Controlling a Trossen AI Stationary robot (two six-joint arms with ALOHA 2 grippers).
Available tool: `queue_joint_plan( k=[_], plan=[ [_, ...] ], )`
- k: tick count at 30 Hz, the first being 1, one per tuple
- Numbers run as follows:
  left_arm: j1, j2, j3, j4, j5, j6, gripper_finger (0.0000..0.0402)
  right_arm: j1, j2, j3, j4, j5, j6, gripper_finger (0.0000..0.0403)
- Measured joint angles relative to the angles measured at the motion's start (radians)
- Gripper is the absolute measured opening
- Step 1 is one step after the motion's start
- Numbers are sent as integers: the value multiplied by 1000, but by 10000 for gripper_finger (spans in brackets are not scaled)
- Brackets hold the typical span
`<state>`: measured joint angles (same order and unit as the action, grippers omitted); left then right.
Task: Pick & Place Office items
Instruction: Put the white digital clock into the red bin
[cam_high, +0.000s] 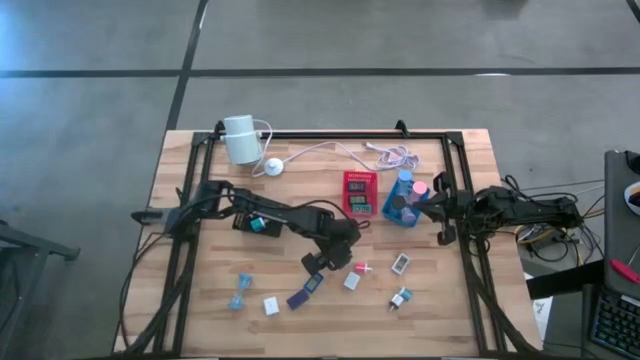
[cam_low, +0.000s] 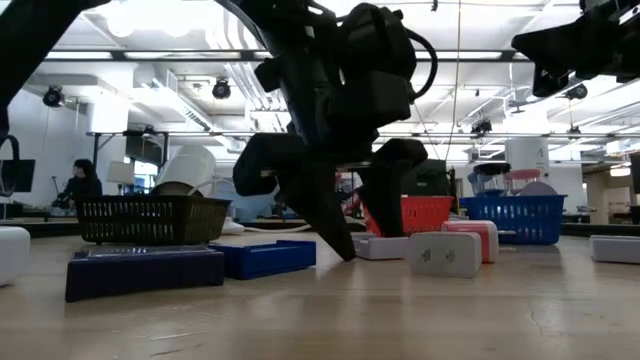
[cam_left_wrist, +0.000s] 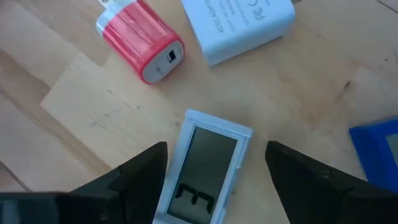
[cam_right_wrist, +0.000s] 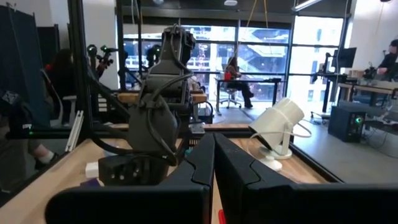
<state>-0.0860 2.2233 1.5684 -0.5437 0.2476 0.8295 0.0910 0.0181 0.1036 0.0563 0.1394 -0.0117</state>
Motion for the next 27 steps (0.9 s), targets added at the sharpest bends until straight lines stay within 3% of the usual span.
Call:
queue_joint_plan(
  k=[4,9,15,20,27],
  plan=[
    [1,2,0,-12,1,-2,240,0,-1,0,1,2,0,8],
    [0,-6,-2,-22,4,-2,147,0,1,0,1,2,0,8],
    [1,-43,-6,-35,-12,-31,143,0,12,-1,0,2,0,8],
    [2,-154,-23,-38,-7,-57,143,0,19,-1,0,2,-13,8],
    [53,-448,-260,122,1,-151,143,0,18,-1,7,2,-14,8]
  ],
)
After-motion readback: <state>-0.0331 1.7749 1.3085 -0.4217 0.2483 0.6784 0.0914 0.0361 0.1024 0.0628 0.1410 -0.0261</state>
